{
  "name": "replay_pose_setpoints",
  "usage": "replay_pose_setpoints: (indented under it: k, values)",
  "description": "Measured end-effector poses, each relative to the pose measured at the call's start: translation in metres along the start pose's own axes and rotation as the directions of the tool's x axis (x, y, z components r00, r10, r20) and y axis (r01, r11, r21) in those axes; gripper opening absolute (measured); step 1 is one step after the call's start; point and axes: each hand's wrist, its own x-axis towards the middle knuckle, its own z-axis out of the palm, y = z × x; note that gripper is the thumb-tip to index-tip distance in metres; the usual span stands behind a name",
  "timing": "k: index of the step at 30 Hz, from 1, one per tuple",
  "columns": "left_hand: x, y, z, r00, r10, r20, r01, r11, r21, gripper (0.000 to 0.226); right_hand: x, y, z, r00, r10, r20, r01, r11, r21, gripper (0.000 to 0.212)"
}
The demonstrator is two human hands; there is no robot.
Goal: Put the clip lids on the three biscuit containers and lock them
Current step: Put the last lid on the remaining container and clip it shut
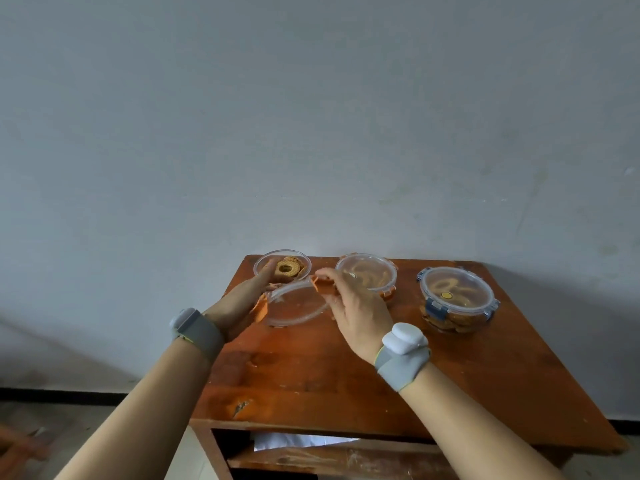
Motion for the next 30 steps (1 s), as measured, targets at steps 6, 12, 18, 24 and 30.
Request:
replay_pose_setpoints:
  k: [6, 12, 18, 24, 30]
  values:
    - [-0.012, 0.003, -0.003, 0.997, 0.069, 0.037, -0.069, 0.998, -0.011, 0.067, 0.014, 0.007, 0.013, 0.966, 0.252, -0.059, -0.249, 0.967, 0.053, 0.049]
    - [-0.001, 0.004, 0.0, 0.962, 0.253, -0.103, -0.201, 0.912, 0.359, 0.043, 0.04, 0.004, 0.029, 0.898, 0.435, -0.069, -0.416, 0.889, 0.191, 0.039]
    - [0.031, 0.002, -0.006, 0.902, 0.253, -0.35, -0.104, 0.914, 0.392, 0.047, 0.075, 0.002, 0.045, 0.939, 0.341, -0.034, -0.335, 0.934, 0.122, 0.036]
    - [0.061, 0.001, -0.023, 0.864, 0.187, -0.467, 0.076, 0.869, 0.489, 0.055, 0.106, 0.007, 0.065, 0.895, 0.43, 0.119, -0.425, 0.903, -0.064, 0.043]
    - [0.079, -0.006, -0.022, 0.89, 0.083, -0.449, 0.117, 0.908, 0.401, 0.04, 0.117, 0.017, 0.088, 0.848, 0.478, 0.231, -0.403, 0.863, -0.305, 0.045]
